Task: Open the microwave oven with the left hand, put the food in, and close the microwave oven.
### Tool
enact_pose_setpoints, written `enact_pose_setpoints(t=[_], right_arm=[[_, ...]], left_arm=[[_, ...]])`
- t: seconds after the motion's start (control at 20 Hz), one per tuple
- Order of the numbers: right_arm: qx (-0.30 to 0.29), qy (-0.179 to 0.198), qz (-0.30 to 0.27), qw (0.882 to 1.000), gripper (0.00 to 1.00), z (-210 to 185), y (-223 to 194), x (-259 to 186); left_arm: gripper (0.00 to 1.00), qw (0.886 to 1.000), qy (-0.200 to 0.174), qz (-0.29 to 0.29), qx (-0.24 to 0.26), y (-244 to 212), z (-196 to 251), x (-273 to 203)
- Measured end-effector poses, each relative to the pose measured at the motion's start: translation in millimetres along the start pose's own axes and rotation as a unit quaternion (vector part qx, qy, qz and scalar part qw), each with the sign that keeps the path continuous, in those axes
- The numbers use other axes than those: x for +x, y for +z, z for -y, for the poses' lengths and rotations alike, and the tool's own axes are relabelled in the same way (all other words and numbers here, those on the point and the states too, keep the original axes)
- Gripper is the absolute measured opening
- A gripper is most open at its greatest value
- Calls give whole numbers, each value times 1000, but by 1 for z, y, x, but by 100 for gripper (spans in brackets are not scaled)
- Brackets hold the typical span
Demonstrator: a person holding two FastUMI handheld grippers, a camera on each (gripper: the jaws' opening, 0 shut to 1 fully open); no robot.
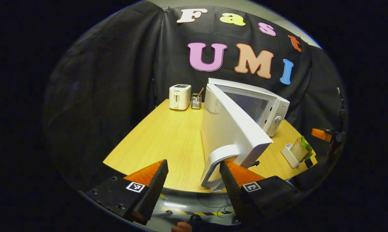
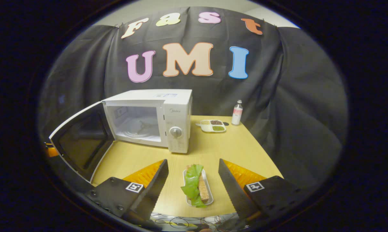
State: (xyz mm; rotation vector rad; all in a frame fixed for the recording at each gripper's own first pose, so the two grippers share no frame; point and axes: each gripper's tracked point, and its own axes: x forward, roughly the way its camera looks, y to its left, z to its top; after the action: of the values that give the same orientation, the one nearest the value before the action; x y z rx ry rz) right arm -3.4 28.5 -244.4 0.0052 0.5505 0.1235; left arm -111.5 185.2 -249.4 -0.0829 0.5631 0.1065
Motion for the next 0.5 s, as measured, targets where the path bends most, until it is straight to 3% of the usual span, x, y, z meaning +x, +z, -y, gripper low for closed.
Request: enact_pose_setpoints(t=[0.4, 0.5], right_arm=[[-7, -7, -42, 999, 99, 4, -43, 23], [-15, -9, -49, 999, 99, 6, -53, 28]], left_arm=[[90, 993, 20, 107, 35, 101, 4, -54], [88, 989, 44, 134, 48, 127, -1, -59]])
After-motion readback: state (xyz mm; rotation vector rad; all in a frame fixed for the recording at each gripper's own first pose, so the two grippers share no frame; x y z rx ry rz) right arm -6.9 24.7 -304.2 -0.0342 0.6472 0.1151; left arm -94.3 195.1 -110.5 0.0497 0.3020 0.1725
